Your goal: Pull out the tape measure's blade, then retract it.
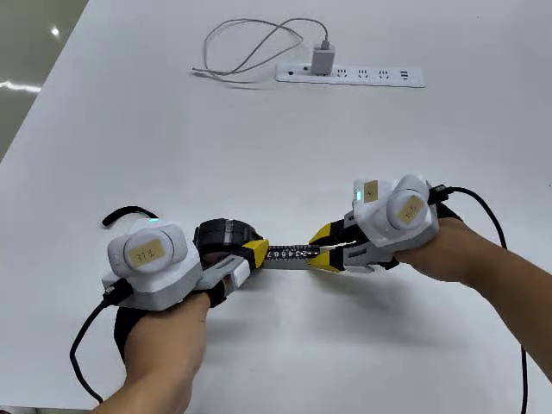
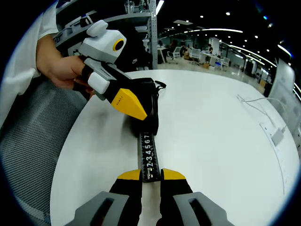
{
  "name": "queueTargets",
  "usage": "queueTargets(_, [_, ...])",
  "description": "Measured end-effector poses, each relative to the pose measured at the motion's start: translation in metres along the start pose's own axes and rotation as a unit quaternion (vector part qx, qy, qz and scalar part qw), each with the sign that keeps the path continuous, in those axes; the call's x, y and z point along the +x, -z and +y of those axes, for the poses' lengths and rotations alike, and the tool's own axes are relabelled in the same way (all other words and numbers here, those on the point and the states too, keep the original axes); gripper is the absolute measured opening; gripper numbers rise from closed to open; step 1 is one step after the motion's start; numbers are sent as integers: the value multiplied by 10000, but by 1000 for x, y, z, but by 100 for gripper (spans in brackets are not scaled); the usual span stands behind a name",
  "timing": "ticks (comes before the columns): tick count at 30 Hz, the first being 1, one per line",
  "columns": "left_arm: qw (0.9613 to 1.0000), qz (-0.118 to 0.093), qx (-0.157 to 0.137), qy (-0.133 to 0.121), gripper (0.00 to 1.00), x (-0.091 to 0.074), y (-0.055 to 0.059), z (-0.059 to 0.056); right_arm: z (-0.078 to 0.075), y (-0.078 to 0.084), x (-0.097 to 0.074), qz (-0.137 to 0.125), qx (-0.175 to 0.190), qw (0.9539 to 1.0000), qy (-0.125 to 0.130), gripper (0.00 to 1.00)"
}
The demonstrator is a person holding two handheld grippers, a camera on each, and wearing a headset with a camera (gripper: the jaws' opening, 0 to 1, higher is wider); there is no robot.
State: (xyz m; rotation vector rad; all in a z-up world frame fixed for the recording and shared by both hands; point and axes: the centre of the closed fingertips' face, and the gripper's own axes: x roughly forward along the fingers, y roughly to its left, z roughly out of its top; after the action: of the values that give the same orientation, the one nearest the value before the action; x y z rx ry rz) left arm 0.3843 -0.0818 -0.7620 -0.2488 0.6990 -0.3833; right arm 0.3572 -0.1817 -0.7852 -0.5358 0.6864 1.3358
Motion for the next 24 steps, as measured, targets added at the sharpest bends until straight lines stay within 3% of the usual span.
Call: queueTargets(24, [10000, 27, -15, 25, 58, 0, 1, -1, 3, -28, 31, -264, 36, 9996, -128, 10])
